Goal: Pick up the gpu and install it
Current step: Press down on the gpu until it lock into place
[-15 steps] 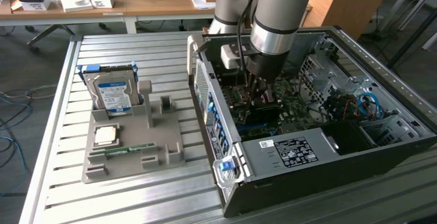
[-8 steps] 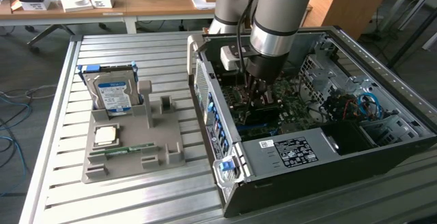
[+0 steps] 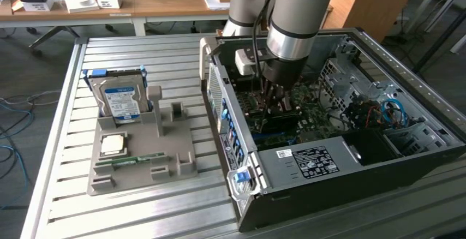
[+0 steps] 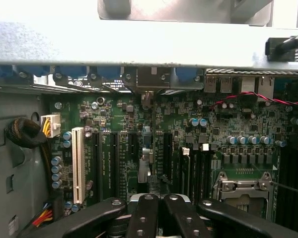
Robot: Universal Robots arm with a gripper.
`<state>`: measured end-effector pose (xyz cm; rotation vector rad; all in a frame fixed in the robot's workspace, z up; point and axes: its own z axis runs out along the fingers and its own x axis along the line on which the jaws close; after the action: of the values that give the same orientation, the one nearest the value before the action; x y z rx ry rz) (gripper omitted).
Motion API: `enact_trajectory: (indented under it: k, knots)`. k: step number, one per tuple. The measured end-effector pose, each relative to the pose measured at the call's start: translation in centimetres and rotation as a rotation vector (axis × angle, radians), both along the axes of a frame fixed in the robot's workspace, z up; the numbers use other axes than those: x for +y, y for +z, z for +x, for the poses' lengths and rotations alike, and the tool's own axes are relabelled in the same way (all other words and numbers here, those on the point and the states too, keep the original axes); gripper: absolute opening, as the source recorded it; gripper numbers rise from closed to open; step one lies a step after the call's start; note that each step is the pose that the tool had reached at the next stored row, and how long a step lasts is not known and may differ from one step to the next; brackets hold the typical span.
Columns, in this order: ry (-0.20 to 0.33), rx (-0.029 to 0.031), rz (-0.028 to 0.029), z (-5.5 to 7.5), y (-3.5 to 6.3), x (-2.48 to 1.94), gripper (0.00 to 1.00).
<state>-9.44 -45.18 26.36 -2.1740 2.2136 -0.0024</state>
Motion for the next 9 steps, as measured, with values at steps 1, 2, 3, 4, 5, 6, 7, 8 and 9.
enact_trajectory:
  k: [1, 2, 3, 4, 5, 6, 7, 8, 9]
  knots:
    - [0.0, 0.0001, 0.0, 0.0, 0.0, 0.0, 0.11]
    - [0.0, 0.0, -0.0001, 0.0, 0.0, 0.0, 0.11]
    - [0.0, 0.0, -0.0001, 0.0, 0.0, 0.0, 0.11]
    - [0.0, 0.0001, -0.0003, -0.01, -0.01, -0.01, 0.11]
    - [0.0, 0.0003, -0.0005, -0.01, -0.03, -0.01, 0.11]
    - [0.0, 0.0002, -0.0005, -0.02, -0.06, -0.01, 0.11]
    - [0.0, 0.0001, -0.0003, -0.02, -0.1, -0.01, 0.11]
    - [0.0, 0.0001, -0.0003, -0.02, -0.12, 0.0, 0.11]
    - [0.0, 0.0001, -0.0002, -0.02, -0.12, 0.0, 0.11]
